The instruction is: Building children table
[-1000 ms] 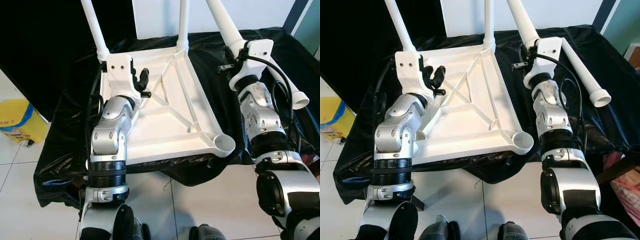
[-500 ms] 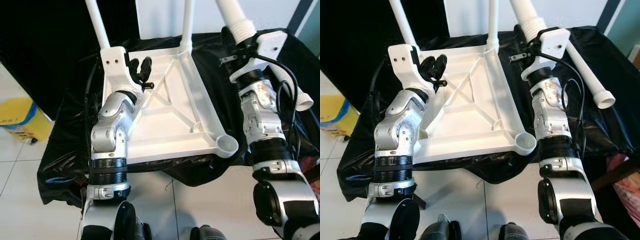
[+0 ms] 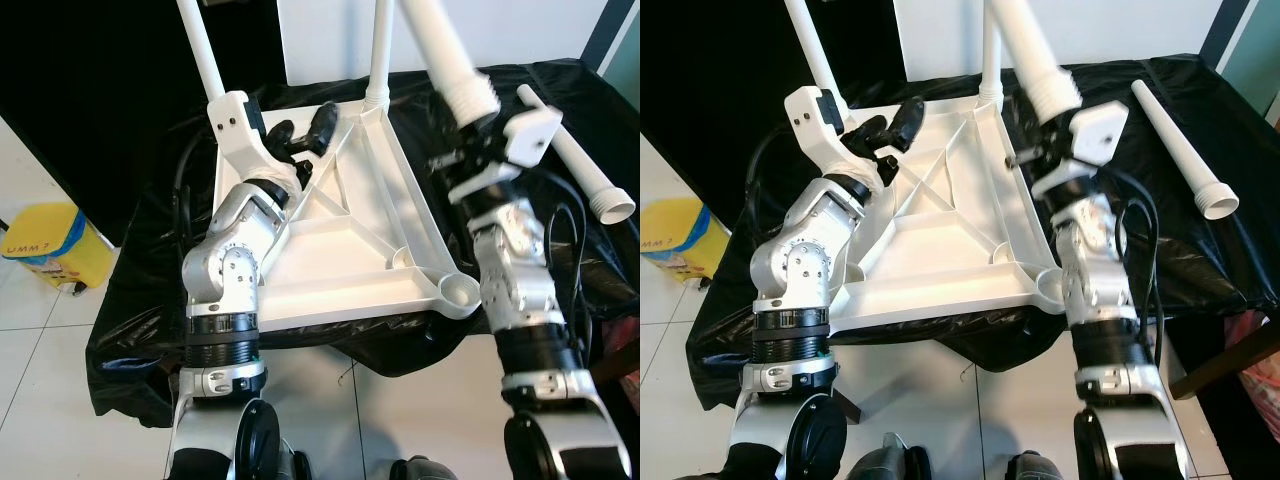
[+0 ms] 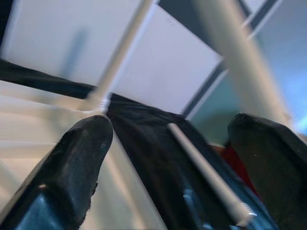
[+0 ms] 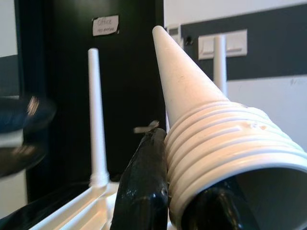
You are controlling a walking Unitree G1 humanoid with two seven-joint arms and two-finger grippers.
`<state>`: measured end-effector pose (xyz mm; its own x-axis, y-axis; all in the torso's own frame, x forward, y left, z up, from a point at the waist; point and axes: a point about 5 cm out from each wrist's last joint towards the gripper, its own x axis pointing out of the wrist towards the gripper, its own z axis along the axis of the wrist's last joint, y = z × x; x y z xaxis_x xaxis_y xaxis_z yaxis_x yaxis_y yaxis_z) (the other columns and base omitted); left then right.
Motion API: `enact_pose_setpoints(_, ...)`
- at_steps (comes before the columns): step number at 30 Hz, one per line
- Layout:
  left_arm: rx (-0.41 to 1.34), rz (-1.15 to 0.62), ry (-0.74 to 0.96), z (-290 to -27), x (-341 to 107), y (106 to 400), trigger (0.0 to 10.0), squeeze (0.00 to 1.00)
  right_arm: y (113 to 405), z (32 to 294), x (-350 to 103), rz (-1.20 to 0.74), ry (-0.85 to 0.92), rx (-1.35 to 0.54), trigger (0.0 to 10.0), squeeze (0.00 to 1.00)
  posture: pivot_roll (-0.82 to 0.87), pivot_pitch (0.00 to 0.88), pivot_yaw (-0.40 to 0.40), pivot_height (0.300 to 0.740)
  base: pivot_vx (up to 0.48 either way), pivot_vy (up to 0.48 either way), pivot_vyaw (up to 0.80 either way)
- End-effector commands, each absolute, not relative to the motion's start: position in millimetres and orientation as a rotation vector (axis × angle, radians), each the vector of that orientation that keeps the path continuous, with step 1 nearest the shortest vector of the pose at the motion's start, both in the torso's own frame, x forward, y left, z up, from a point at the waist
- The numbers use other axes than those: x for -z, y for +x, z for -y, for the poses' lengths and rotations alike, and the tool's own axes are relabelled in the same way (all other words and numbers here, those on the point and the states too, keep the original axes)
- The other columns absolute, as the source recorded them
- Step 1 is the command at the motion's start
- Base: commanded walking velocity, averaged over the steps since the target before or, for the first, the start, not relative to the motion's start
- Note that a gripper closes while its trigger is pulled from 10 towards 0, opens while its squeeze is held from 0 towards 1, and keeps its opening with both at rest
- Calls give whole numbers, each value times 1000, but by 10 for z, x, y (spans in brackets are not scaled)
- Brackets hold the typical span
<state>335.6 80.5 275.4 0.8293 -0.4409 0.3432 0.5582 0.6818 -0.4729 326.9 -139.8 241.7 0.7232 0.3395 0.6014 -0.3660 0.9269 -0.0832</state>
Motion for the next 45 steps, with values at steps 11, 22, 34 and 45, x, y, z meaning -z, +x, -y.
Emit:
enact_pose_setpoints(11, 1163, 242, -710, -451, -2886, 3027, 10000, 0, 3050, 1263, -2172, 565, 104, -483, 10000, 0, -125, 24, 89, 740, 0, 0, 0)
enact_pose_setpoints(22, 1188, 141, -677, -410, -2749, 3021, 10000, 0, 2867, 1060, -2055, 503, 111, -608, 10000, 0, -136, 25, 93, 740, 0, 0, 0)
enact_pose_setpoints(34, 1090, 45, -650, -424, -2623, 3125, 10000, 0, 2747, 986, -2025, 483, 119, -640, 10000, 0, -154, 12, 106, 740, 0, 0, 0)
enact_pose_setpoints(45, 920, -56, -673, -491, -2476, 3356, 10000, 0, 2640, 997, -1961, 455, 102, -642, 10000, 0, -188, 8, 123, 740, 0, 0, 0)
